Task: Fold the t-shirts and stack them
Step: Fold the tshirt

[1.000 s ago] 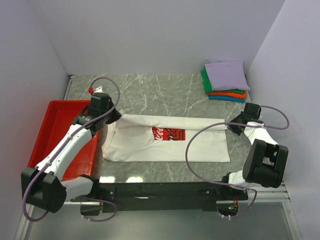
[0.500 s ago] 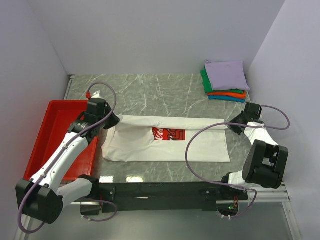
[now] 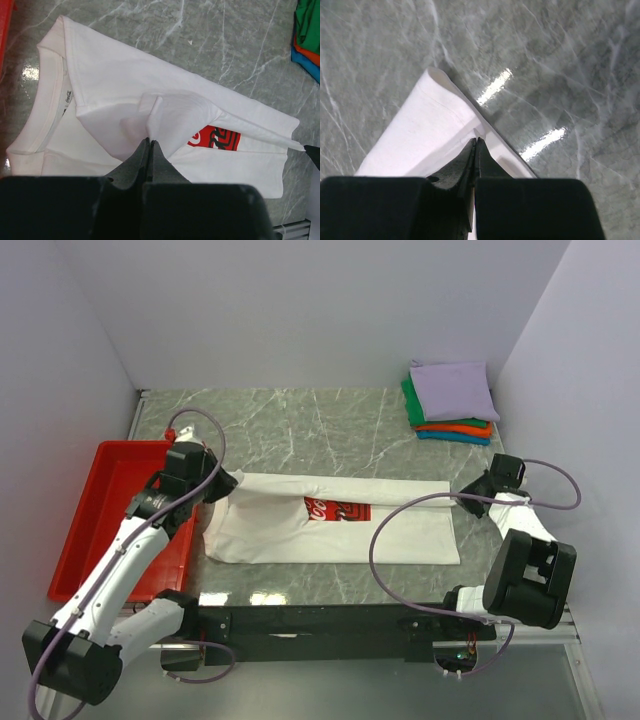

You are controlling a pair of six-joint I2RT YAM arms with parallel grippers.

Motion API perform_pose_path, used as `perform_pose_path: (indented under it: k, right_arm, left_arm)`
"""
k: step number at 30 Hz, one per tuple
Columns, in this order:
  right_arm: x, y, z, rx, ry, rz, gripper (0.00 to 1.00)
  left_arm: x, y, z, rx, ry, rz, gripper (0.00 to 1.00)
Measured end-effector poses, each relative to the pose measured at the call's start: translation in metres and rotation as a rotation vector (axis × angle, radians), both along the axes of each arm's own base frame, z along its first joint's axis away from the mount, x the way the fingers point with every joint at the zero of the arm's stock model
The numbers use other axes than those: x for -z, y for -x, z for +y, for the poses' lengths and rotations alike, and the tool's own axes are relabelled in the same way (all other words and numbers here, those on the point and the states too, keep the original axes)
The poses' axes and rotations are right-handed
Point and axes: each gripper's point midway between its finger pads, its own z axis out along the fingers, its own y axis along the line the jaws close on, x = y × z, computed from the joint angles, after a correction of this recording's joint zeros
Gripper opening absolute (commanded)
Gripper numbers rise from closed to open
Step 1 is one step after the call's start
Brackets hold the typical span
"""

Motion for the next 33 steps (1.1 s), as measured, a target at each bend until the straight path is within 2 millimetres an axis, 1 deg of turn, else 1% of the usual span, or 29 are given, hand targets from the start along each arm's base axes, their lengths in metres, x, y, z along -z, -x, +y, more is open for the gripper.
perform_pose_path:
  k: [4, 8, 9, 11, 12, 13, 15, 17, 20, 22, 23, 25, 29, 30, 33]
  right_arm:
    - [0.006, 0.007, 0.003, -0.003, -0.016, 0.014, 0.0]
    - [0.011, 0.011, 0.004, -0.003, -0.02, 0.02, 0.0]
    - [0.012, 0.013, 0.004, -0.001, -0.024, 0.022, 0.01]
    - [0.014, 0.015, 0.003, 0.004, -0.031, 0.026, 0.14]
    - [0.015, 0.016, 0.003, 0.003, -0.035, 0.026, 0.32]
    - [0.015, 0.016, 0.004, 0.005, -0.041, 0.026, 0.41]
    - [0.013, 0.018, 0.005, -0.002, -0.042, 0.018, 0.51]
    - [0.006, 0.017, 0.006, -0.01, -0.036, -0.006, 0.51]
    - [-0.011, 0.014, 0.008, -0.021, -0.026, -0.063, 0.51]
    - [-0.019, 0.011, 0.014, -0.042, -0.019, -0.094, 0.51]
    - [-0.022, 0.009, 0.021, -0.064, -0.018, -0.104, 0.51]
    - [-0.023, 0.005, 0.044, -0.135, -0.012, -0.107, 0.5]
    - [-0.02, 0.001, 0.113, -0.341, -0.01, -0.083, 0.49]
    - [-0.019, -0.001, 0.132, -0.391, -0.009, -0.073, 0.48]
    - [-0.016, -0.007, 0.179, -0.508, -0.007, -0.051, 0.48]
  left_arm:
    - [0.009, 0.008, 0.001, 0.006, 0.002, 0.012, 0.0]
    - [0.028, 0.018, 0.001, 0.016, 0.007, 0.048, 0.0]
    - [0.033, 0.021, 0.001, 0.017, 0.009, 0.061, 0.0]
    - [0.043, 0.027, 0.001, 0.021, 0.013, 0.083, 0.0]
    - [0.048, 0.03, 0.0, 0.022, 0.019, 0.094, 0.0]
    - [0.052, 0.032, -0.001, 0.024, 0.028, 0.104, 0.0]
    - [0.061, 0.038, -0.002, 0.029, 0.038, 0.128, 0.0]
    - [0.068, 0.043, -0.004, 0.037, 0.056, 0.146, 0.0]
    - [0.079, 0.051, -0.007, 0.045, 0.077, 0.179, 0.0]
    - [0.083, 0.054, -0.009, 0.05, 0.087, 0.194, 0.0]
    - [0.083, 0.055, -0.01, 0.053, 0.091, 0.196, 0.0]
    - [0.083, 0.056, -0.012, 0.057, 0.104, 0.199, 0.0]
    - [0.082, 0.057, -0.016, 0.068, 0.129, 0.203, 0.0]
    - [0.083, 0.059, -0.017, 0.066, 0.136, 0.209, 0.0]
    - [0.09, 0.064, -0.018, 0.059, 0.157, 0.229, 0.0]
